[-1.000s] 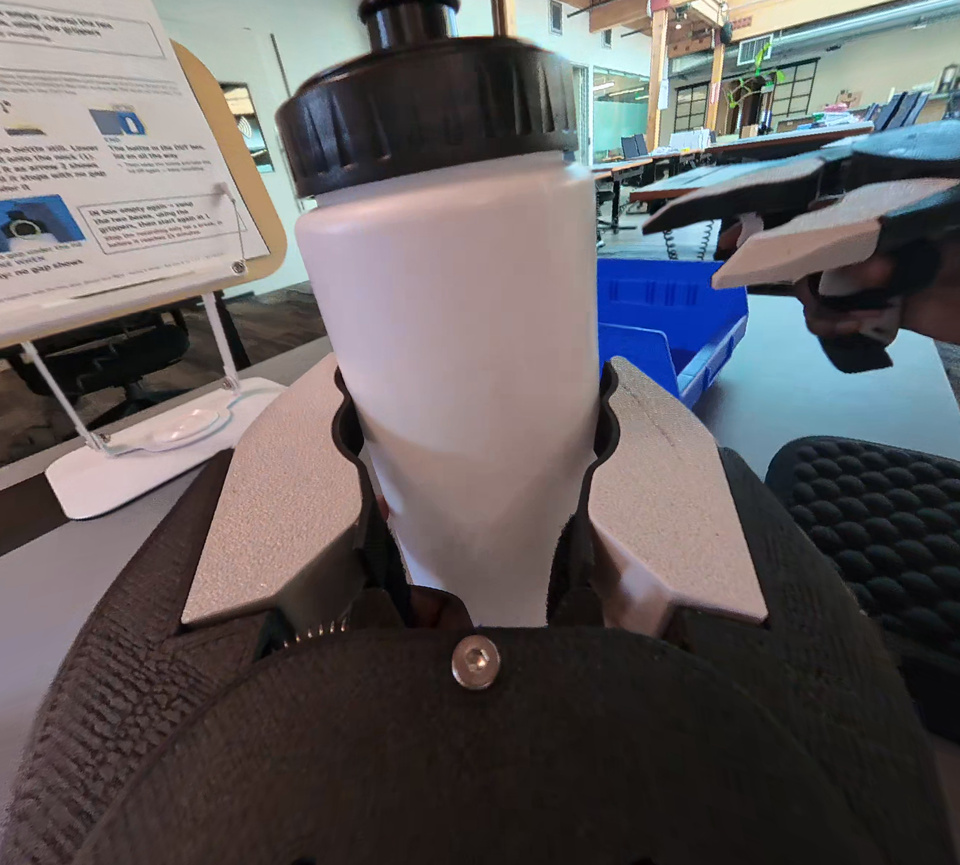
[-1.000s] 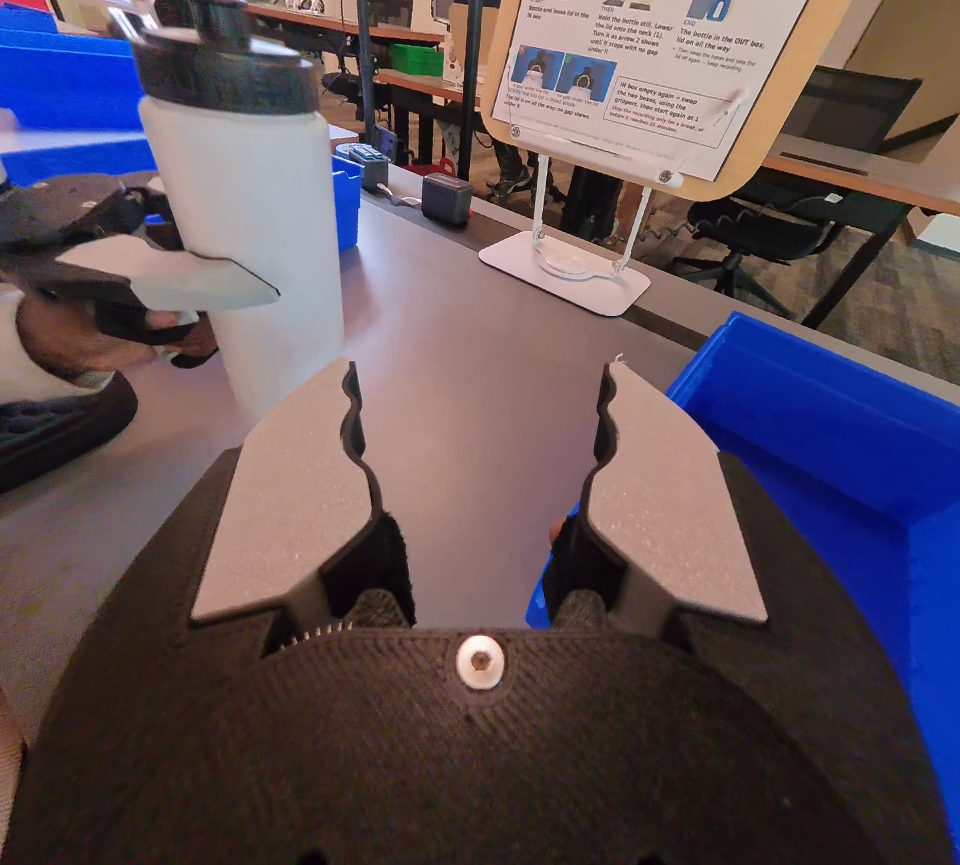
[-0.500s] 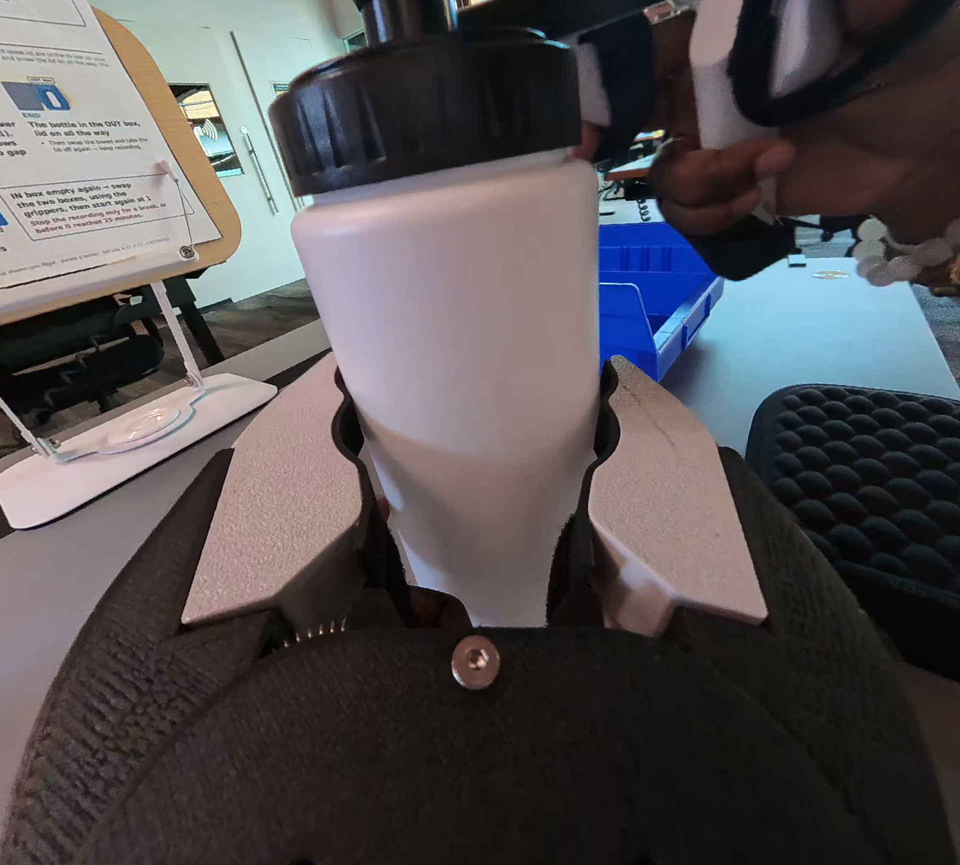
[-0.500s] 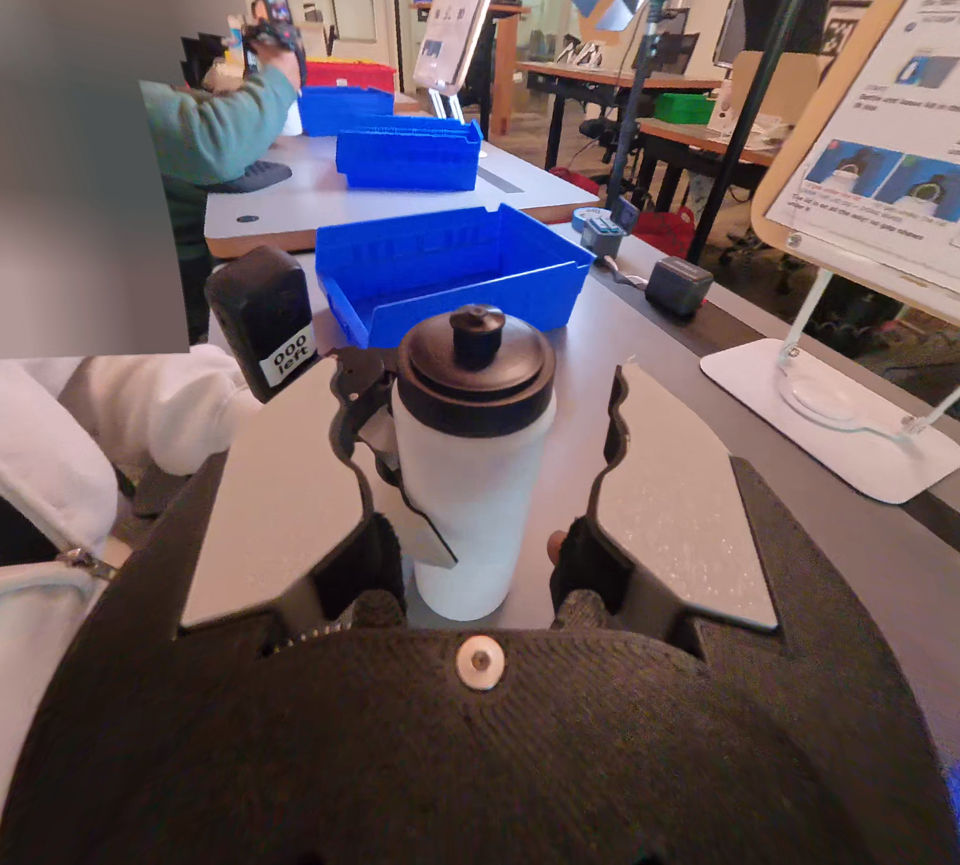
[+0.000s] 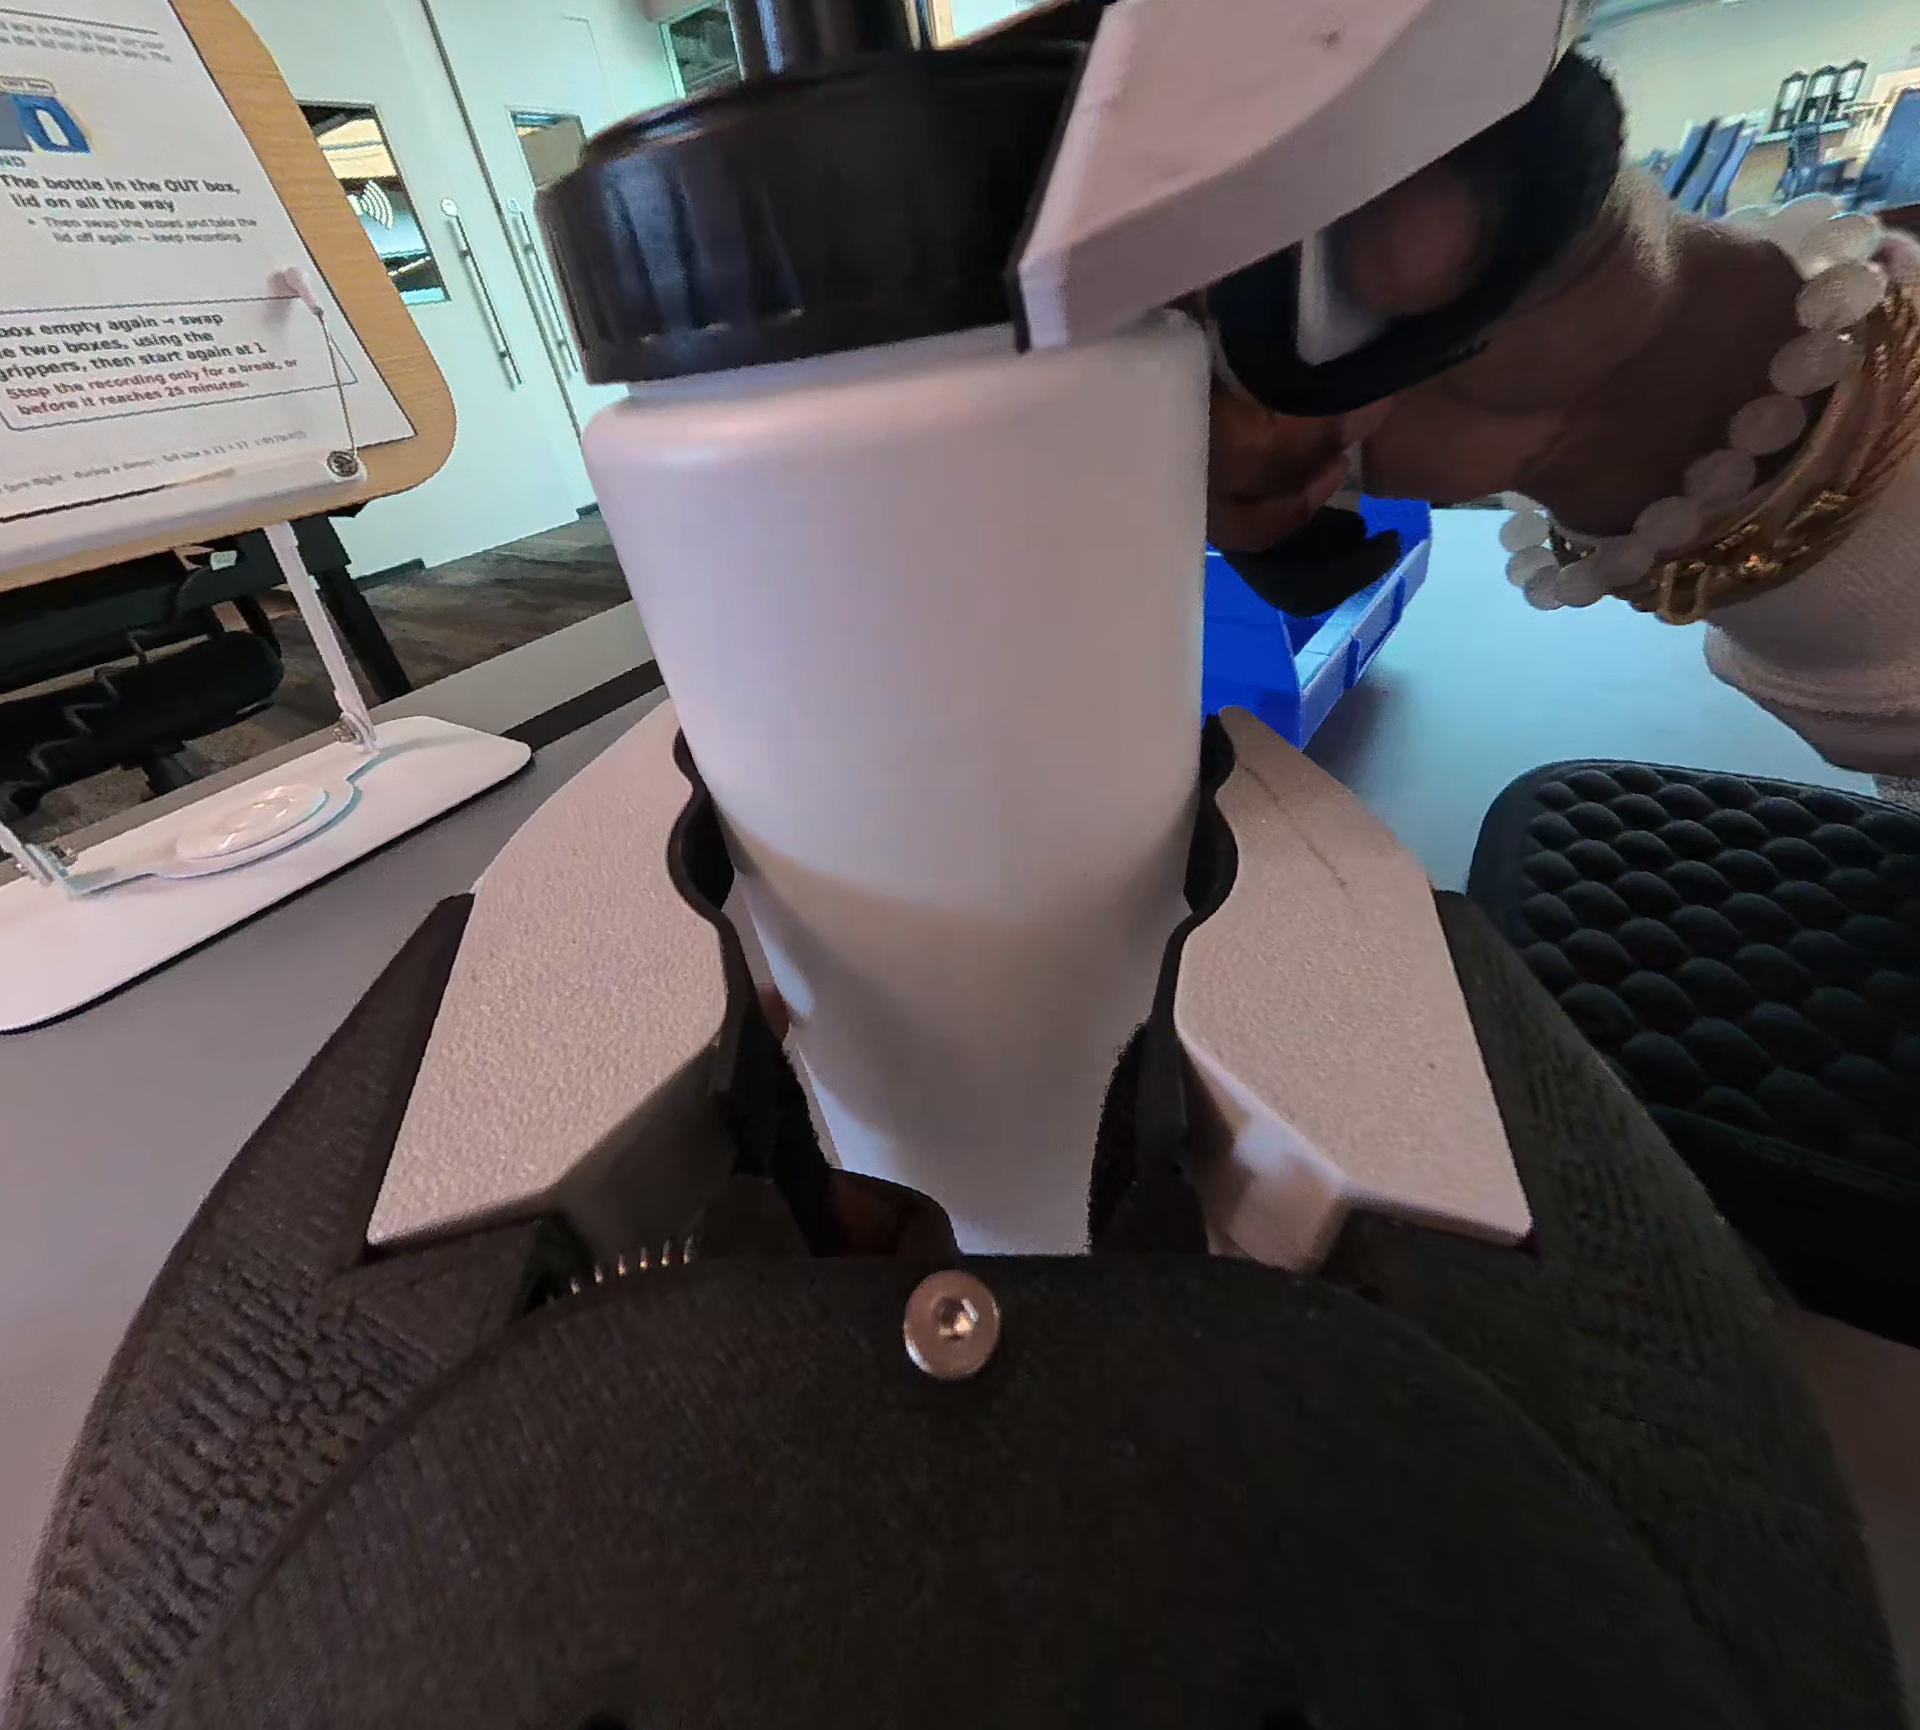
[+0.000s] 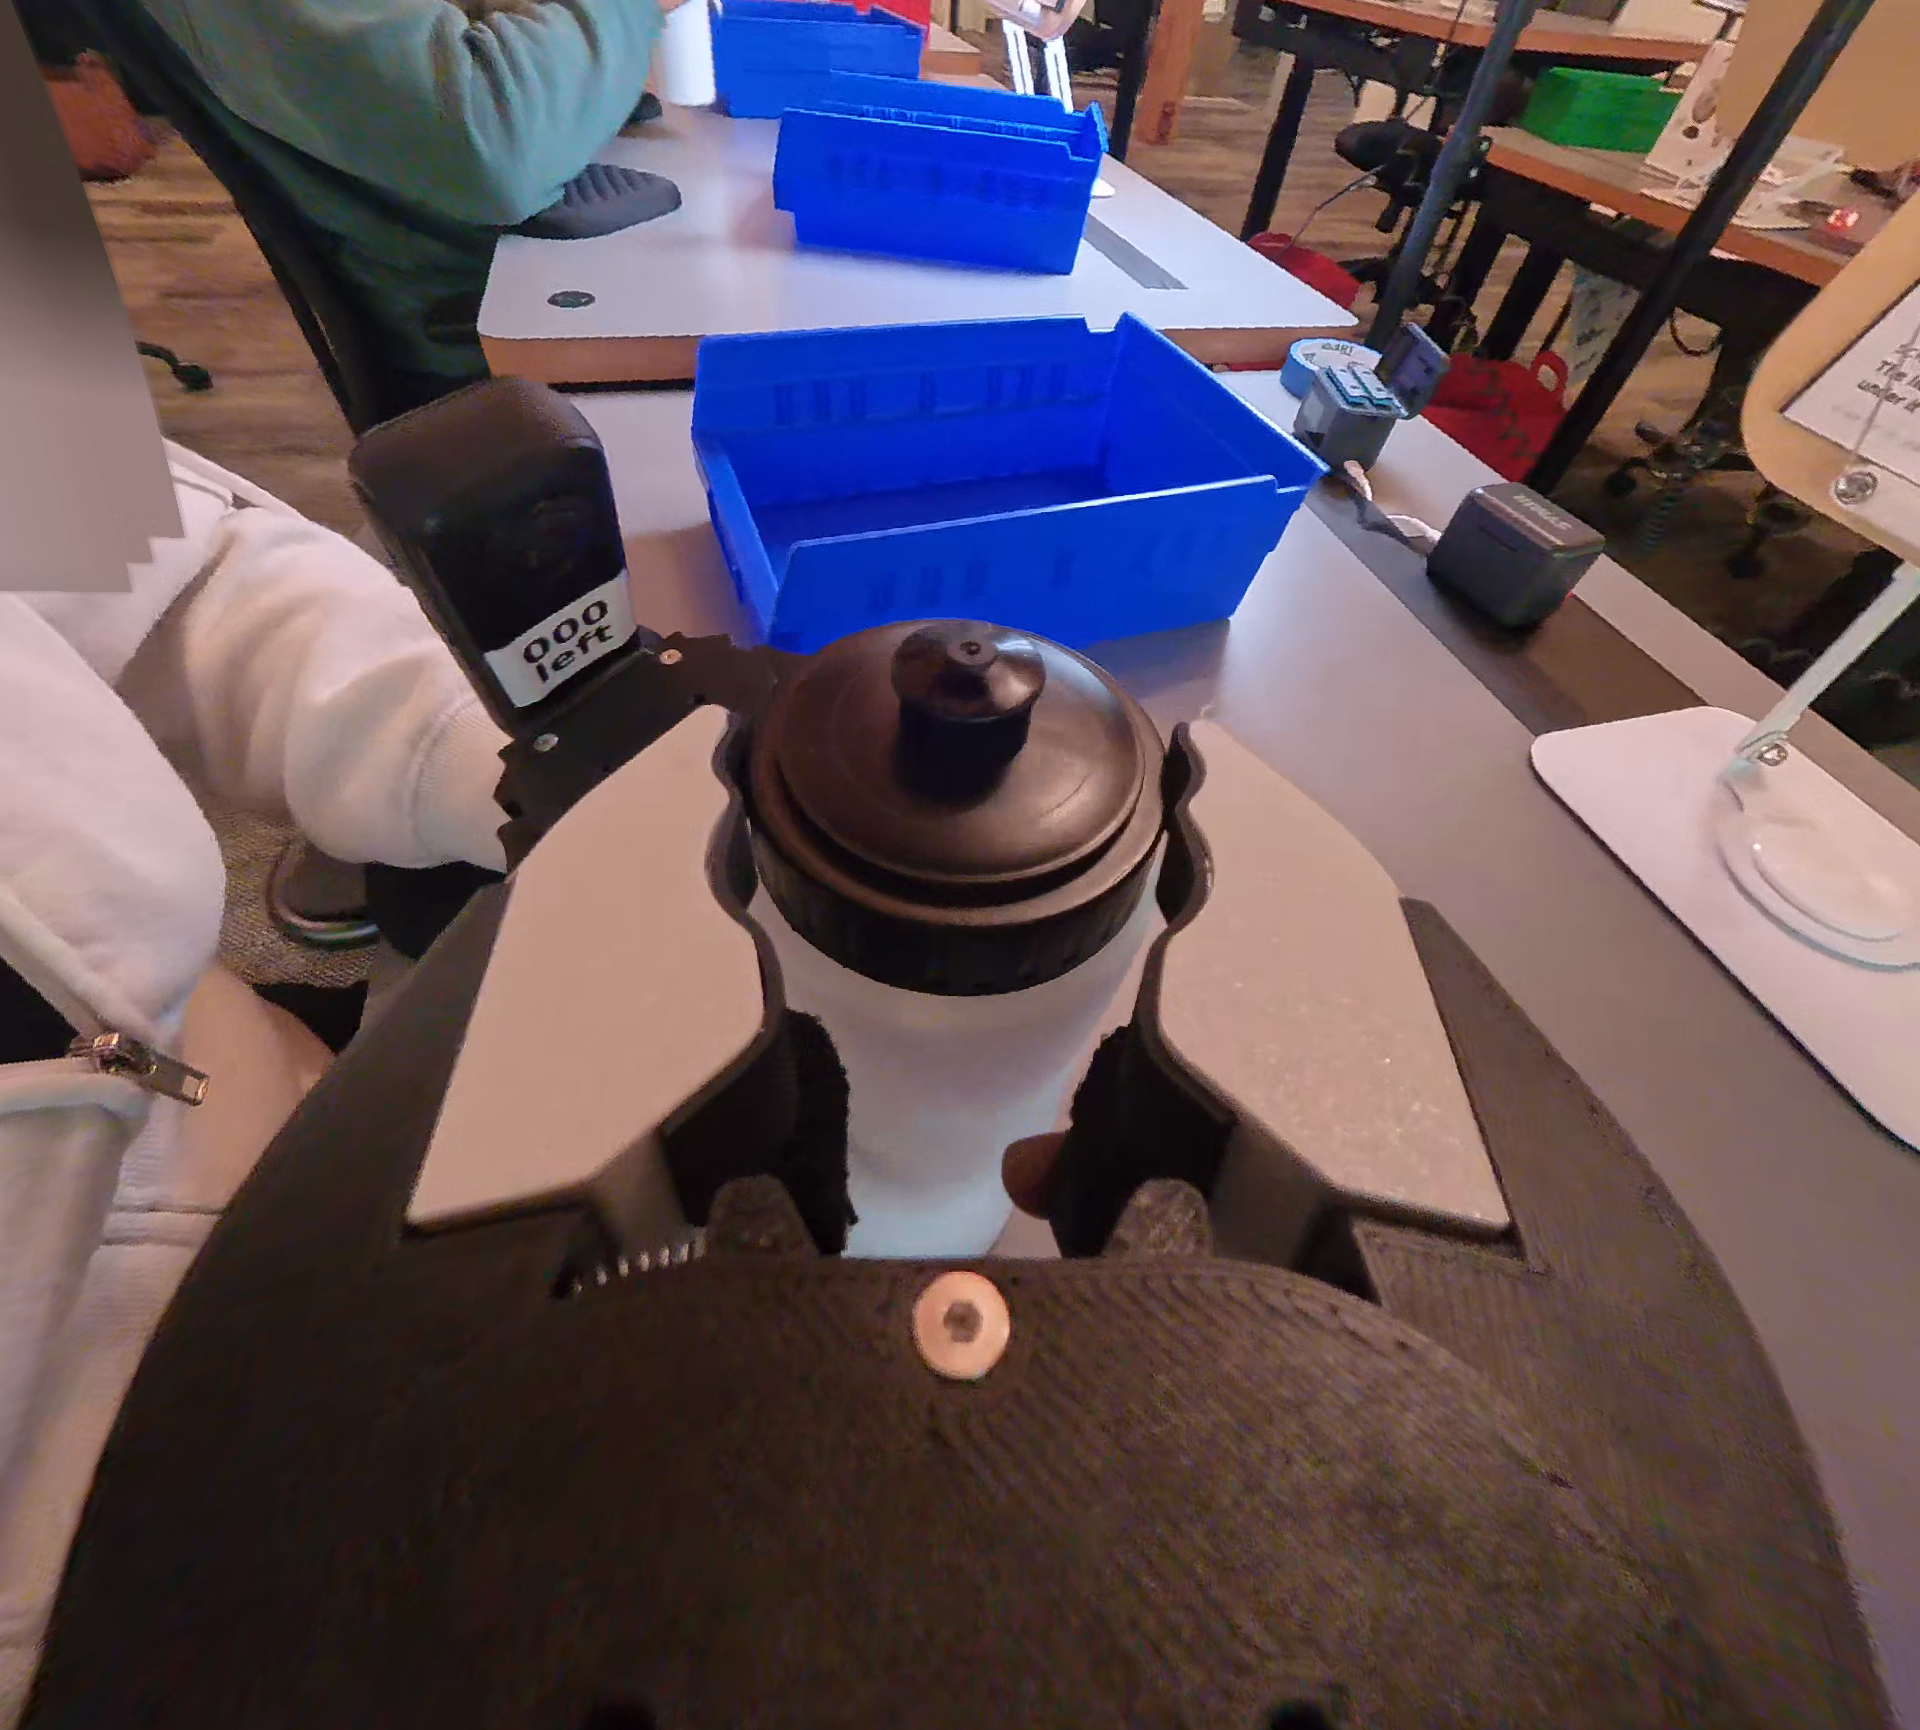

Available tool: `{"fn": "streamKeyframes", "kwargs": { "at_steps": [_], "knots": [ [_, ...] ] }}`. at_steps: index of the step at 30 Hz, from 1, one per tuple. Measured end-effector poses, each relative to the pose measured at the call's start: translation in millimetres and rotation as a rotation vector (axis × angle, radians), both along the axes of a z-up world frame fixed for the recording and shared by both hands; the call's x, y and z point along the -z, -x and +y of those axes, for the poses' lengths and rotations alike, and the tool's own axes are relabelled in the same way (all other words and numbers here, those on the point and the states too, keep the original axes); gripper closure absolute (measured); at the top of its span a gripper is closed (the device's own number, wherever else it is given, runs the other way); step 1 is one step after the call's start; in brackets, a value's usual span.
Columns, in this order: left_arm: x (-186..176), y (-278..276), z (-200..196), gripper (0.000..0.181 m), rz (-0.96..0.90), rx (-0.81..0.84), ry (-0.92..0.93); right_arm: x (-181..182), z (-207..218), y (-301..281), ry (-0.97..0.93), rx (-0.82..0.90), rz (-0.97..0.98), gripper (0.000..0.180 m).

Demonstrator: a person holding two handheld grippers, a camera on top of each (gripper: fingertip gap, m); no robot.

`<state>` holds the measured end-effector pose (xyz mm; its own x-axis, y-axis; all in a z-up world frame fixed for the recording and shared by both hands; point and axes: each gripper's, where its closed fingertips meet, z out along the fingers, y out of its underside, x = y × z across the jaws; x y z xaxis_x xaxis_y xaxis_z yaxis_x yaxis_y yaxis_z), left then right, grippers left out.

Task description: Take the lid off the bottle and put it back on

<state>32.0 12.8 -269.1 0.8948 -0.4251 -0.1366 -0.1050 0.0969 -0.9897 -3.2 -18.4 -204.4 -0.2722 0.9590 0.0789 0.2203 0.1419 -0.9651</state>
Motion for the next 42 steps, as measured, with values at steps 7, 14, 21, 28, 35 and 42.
{"fn": "streamKeyframes", "kwargs": {
  "at_steps": [7, 14, 21, 28, 35, 42],
  "knots": [
    [1.0, -2.0, -0.1, 0.093, 0.01, 0.05, 0.021, -1.0, -2.4, -1.7, 0.03, -0.14, 0.04, 0.103],
    [1.1, -17.7, -6.3, 0.093, 0.016, 0.22, 0.024, -4.4, -15.7, -20.7, 0.112, -0.595, 0.104, 0.103],
    [0.7, -11.2, -0.6, 0.093, 0.01, 0.097, 0.023, -7.3, 1.7, -5.1, 0.157, -0.301, 0.162, 0.067],
    [0.7, -7.7, 1.4, 0.092, 0.025, -0.012, 0.019, -5.1, 5.7, -15.6, 0.129, 0.345, 0.223, 0.068],
    [1.2, -7.8, 0.8, 0.092, 0.026, -0.002, 0.027, 0.1, 11.6, -8.3, 0.055, 0.449, 0.207, 0.102],
    [1.3, -15.6, -6.6, 0.093, 0.029, 0.13, 0.031, 1.0, -9.3, -15.1, 0.117, -0.212, 0.155, 0.102]
  ]
}}
